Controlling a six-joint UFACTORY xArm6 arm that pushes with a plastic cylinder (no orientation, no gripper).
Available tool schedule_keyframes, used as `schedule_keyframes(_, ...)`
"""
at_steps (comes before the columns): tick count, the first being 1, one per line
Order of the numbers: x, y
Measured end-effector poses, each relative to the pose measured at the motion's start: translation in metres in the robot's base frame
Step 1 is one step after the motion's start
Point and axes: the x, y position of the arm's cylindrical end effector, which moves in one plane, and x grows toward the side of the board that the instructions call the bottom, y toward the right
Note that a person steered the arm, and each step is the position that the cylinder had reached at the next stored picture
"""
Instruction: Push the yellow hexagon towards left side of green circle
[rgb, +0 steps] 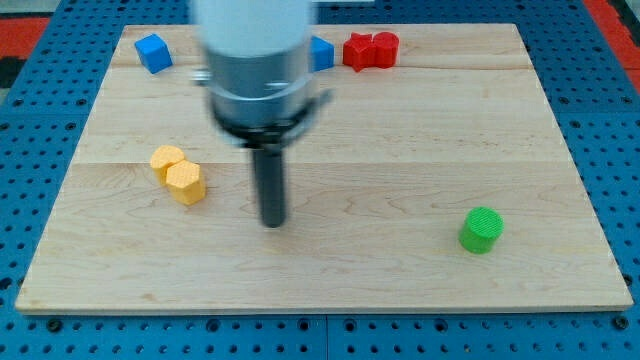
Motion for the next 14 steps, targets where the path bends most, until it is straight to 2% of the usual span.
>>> schedule_keyframes(1,-0.004,-0.081)
schedule_keyframes(2,-0.037,-0.132)
schedule_keyframes(3,-0.075,-0.129)
schedule_keyframes(4,-0.082,-0.129)
schedule_keyframes(5,-0.082,-0.100)
schedule_keyframes(7,-0.066,-0.098)
schedule_keyframes(9,-0.015,-0.090)
schedule_keyframes(10,-0.009,-0.036)
schedule_keyframes(13,0.007,0.026)
schedule_keyframes(14,0.024,-0.023)
